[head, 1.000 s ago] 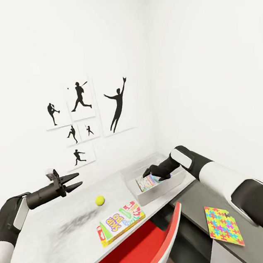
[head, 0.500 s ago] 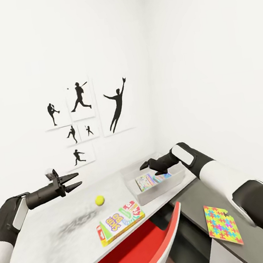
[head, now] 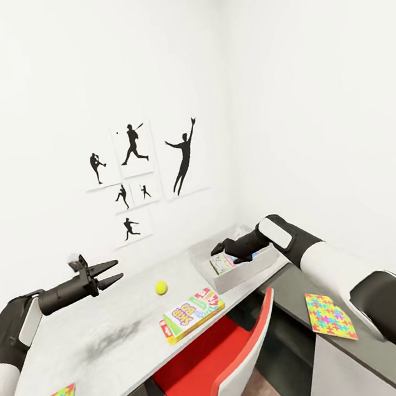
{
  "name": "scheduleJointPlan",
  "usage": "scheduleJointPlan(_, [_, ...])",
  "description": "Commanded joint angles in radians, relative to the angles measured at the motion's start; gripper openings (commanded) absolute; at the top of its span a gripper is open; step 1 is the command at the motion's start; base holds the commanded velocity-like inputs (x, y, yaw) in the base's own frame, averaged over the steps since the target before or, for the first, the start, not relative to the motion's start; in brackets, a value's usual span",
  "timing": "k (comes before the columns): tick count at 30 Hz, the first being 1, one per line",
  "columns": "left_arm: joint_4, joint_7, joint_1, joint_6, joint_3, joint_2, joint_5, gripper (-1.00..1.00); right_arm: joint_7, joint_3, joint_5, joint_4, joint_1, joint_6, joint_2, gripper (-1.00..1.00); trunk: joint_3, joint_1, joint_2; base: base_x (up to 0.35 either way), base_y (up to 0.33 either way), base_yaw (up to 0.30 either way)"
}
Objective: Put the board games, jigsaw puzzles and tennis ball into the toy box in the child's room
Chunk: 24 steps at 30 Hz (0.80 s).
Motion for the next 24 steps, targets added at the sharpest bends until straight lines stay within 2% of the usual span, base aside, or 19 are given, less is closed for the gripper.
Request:
scheduleJointPlan(1, [0.0, -0.001, 0.0, 0.008, 0.0, 0.0, 0.002, 1.0, 0.006, 0.005, 0.003, 0.0, 0.0, 0.001, -0.001, 1.0, 0.0, 0.0, -0.001, -0.267, 0.181, -0.134])
scheduleJointPlan(24, [0.0, -0.001, 0.002, 0.008, 0.0, 0.0, 0.002, 1.0, 0.006, 0.004, 0.002, 0.002, 0.004, 0.0, -0.001, 1.0, 0.027, 0.0, -0.001, -0.266, 0.189, -0.207])
